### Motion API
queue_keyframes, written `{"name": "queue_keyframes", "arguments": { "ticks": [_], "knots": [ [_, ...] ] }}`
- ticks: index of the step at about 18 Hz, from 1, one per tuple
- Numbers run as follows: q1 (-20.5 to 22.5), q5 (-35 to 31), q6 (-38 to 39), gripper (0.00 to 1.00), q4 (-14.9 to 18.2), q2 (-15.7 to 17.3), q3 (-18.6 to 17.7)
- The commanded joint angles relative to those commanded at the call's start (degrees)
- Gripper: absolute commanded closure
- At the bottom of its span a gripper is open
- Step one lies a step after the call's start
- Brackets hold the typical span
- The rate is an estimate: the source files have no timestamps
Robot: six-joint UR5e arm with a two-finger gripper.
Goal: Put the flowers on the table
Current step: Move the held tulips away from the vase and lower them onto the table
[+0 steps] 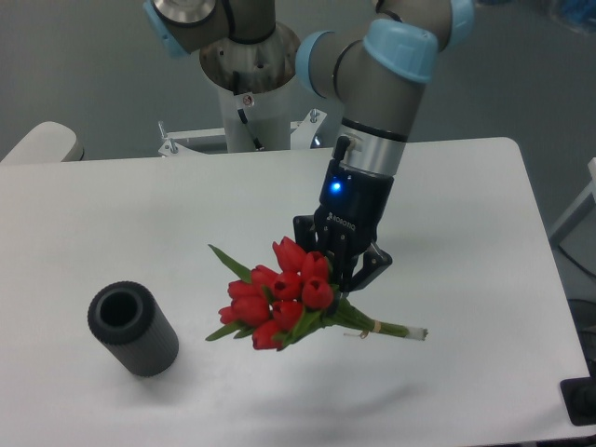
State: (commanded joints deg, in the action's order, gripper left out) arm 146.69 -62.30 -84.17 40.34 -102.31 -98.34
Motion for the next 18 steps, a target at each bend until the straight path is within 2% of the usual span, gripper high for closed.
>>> {"name": "queue_keyframes", "arguments": {
  "ticks": [4, 7, 11, 16, 18],
  "knots": [
    [-0.09, -6.07, -6.87, 0.69, 0.0, 1.4, -3.87],
    [-0.44, -13.44, -9.95, 0.69, -0.09, 2.11, -6.51],
    [-3.68, -22.32, -10.4, 0.69, 0.09, 2.64, -8.7],
    [-5.01, -26.47, -10.31, 0.69, 0.44, 2.73, -14.15],
    [-5.1, -26.74, -9.88, 0.69, 1.05, 2.64, -15.12]
  ]
}}
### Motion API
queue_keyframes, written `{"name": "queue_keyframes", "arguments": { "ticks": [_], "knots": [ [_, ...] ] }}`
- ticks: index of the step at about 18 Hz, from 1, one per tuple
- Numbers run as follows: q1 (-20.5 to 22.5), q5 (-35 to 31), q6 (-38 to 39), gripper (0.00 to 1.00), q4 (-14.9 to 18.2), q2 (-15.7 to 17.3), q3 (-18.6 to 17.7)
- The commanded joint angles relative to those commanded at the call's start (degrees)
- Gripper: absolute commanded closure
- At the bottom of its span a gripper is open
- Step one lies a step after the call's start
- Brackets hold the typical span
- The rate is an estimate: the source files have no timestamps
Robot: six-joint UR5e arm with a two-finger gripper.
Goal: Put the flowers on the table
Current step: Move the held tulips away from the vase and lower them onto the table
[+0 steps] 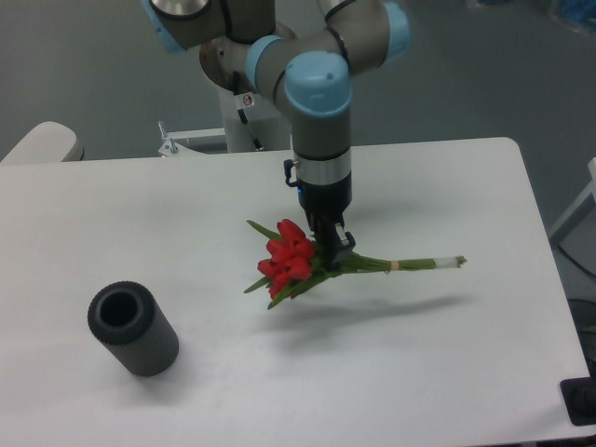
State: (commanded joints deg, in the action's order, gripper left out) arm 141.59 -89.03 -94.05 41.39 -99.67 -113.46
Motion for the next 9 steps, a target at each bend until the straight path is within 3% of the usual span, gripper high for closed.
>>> {"name": "queue_keyframes", "arguments": {
  "ticks": [3, 9],
  "knots": [
    [-0.53, 0.0, 0.36, 0.69, 1.67, -0.35, -0.44],
    [-1.23, 0.0, 0.36, 0.69, 1.32, -1.41, -3.87]
  ]
}}
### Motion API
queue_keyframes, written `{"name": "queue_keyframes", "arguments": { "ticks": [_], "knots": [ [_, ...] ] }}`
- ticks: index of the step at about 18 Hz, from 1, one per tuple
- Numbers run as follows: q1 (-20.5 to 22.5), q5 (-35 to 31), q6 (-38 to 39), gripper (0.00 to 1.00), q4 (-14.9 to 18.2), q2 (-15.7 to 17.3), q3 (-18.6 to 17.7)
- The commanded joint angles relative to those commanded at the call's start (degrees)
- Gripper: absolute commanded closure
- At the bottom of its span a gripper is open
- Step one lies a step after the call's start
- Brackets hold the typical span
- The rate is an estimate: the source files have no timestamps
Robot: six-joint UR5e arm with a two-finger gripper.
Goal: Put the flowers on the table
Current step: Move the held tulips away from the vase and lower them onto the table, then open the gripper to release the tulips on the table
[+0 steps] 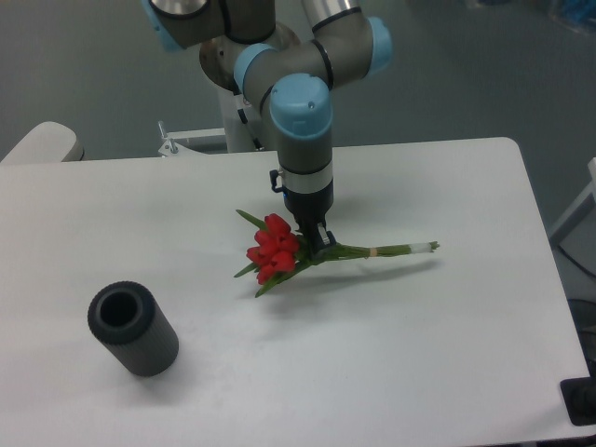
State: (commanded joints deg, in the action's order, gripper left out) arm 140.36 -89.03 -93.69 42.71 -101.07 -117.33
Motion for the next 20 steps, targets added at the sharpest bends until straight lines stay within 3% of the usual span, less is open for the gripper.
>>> {"name": "queue_keyframes", "arguments": {
  "ticks": [11, 14, 17, 20],
  "knots": [
    [-1.67, 0.17, 0.18, 0.65, -0.7, -1.67, -1.32],
    [-1.67, 0.52, 0.18, 0.47, -1.23, -1.58, -0.53],
    [-1.67, 0.53, 0.18, 0.05, -1.58, -0.79, 2.01],
    [-1.58, 0.44, 0.35, 0.01, -1.49, -0.26, 4.73]
  ]
}}
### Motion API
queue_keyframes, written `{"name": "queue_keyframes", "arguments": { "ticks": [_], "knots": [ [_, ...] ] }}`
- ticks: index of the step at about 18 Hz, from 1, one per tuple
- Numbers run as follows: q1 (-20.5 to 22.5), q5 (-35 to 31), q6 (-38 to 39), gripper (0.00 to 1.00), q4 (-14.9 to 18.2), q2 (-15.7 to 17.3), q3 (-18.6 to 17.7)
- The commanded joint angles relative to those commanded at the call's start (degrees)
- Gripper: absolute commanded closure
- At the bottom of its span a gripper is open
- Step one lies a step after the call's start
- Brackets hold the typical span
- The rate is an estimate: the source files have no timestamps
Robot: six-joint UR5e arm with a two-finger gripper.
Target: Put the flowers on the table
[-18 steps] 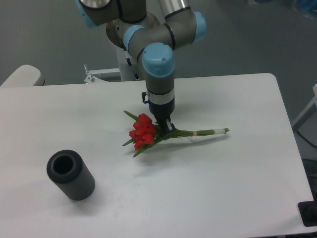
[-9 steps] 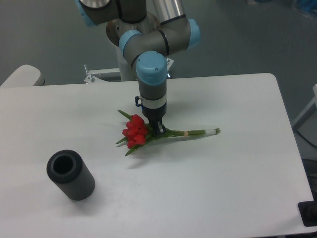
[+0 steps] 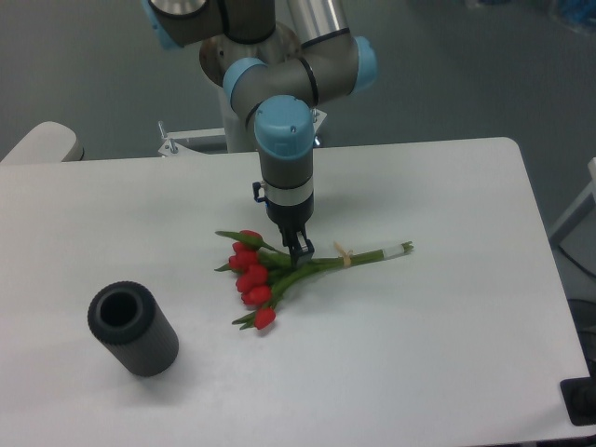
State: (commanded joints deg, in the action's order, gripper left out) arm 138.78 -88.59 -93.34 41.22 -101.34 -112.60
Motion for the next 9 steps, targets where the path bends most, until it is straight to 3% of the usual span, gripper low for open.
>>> {"name": "queue_keyframes", "arguments": {
  "ticks": [4, 9],
  "knots": [
    [-0.09, 0.35, 1.13, 0.01, 0.09, 0.18, 5.09],
    [-3.34, 0.7, 12.55, 0.01, 0.7, -1.93, 15.11]
  ]
}}
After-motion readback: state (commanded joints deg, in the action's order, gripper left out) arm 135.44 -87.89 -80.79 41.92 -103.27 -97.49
